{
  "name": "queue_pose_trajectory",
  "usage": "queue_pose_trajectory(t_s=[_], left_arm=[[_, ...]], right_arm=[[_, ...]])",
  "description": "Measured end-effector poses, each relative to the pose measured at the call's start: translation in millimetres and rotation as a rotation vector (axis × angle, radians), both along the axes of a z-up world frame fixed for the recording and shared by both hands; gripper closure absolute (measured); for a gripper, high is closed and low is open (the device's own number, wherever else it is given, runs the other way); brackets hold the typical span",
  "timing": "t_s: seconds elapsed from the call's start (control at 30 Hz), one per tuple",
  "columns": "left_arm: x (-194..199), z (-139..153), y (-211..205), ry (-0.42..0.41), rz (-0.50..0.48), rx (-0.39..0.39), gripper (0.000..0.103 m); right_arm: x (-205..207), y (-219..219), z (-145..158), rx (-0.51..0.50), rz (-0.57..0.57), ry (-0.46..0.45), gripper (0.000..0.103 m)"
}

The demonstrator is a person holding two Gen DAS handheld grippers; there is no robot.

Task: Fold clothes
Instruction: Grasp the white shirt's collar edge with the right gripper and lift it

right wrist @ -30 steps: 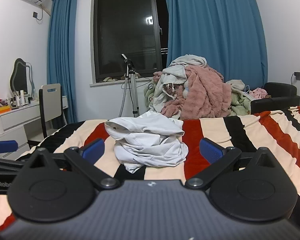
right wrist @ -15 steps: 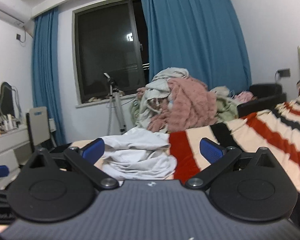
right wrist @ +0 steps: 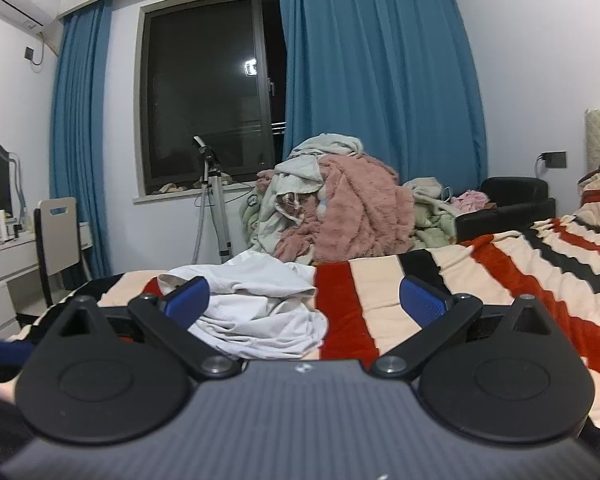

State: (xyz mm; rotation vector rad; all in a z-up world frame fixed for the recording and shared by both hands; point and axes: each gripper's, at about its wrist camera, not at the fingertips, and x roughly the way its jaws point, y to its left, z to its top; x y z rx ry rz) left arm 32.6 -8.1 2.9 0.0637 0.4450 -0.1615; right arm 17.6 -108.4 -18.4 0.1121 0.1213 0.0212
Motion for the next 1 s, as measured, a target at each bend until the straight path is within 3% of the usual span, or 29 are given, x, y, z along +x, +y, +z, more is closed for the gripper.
queue_pose_trajectory(t_s=[0.03, 0.13, 0.3, 0.43, 0.53, 0.6, 0.63, 0.7, 0.73, 0.77, 1.0], left_arm=[[6.9, 4.7, 7.7, -0.001, 0.017, -0.019, 0.000], [23.1, 11.0, 31.7, -0.038, 0.077, -0.051, 0.000], [52.8, -6.1, 73.3, -0.015, 0.175, -0.175, 0.000], [75.1, -19.9, 93.6, -0.041, 0.234, -0.136, 0.000], [92.9, -33.3, 108.5, -0.048, 0.270, -0.155, 0.000], [107.7, -44.2, 116.7, -0.025, 0.272, -0.181, 0.000], [114.6, -49.6, 120.1, -0.016, 0.272, -0.191, 0.000], [125.0, -59.4, 122.9, -0.007, 0.263, -0.198, 0.000], [129.3, -64.6, 122.9, -0.004, 0.255, -0.199, 0.000], [132.7, -68.8, 123.0, -0.001, 0.244, -0.204, 0.000], [123.6, -71.3, 107.4, -0.057, 0.099, -0.221, 0.002]], right_arm=[[5.5, 1.7, 0.8, -0.006, 0.018, 0.007, 0.002], [33.9, 16.5, 4.0, -0.056, 0.063, 0.042, 0.027], [107.2, 51.7, -5.9, -0.118, 0.166, 0.128, 0.027], [180.0, 94.3, -27.6, -0.247, 0.234, 0.186, 0.028], [234.7, 123.1, -45.5, -0.296, 0.230, 0.239, 0.031], [262.3, 135.6, -52.3, -0.321, 0.218, 0.223, 0.034], [269.9, 138.6, -52.3, -0.333, 0.188, 0.199, 0.034], [279.6, 132.7, -45.5, -0.293, 0.119, 0.159, 0.057], [284.5, 129.7, -42.0, -0.274, 0.085, 0.139, 0.077], [287.7, 126.5, -37.9, -0.255, 0.058, 0.117, 0.089], [232.0, 89.4, 23.9, -0.186, 0.084, -0.057, 0.094]])
